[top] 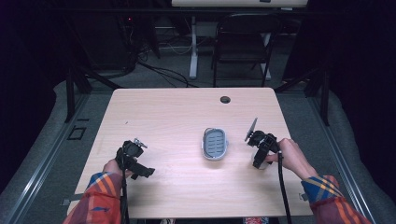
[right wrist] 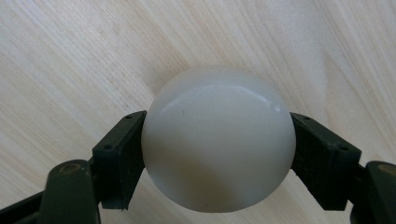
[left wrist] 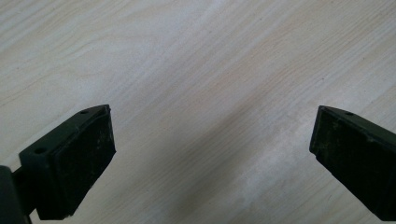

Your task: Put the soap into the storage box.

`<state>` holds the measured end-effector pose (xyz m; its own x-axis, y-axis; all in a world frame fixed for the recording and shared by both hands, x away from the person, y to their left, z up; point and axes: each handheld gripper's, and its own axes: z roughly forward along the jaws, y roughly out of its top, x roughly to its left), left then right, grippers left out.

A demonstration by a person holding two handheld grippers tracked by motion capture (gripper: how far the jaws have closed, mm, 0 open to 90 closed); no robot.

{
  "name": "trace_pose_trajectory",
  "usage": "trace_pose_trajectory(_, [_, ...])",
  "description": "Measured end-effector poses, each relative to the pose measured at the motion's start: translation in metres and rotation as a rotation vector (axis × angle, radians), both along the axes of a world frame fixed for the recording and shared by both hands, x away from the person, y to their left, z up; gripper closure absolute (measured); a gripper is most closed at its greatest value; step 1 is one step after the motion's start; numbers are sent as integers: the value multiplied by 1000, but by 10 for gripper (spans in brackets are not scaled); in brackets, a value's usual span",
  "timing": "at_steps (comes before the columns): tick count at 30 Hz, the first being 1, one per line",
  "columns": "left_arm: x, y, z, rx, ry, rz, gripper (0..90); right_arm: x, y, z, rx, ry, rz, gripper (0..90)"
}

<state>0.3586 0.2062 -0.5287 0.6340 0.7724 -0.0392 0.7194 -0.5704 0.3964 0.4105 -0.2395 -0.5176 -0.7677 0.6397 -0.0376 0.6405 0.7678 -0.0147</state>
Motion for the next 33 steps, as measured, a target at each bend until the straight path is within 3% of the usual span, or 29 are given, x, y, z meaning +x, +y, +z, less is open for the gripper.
trace_pose_trajectory(33, [0,0,0,4,8,-8,0,18,29,10,-5,-10,41,243])
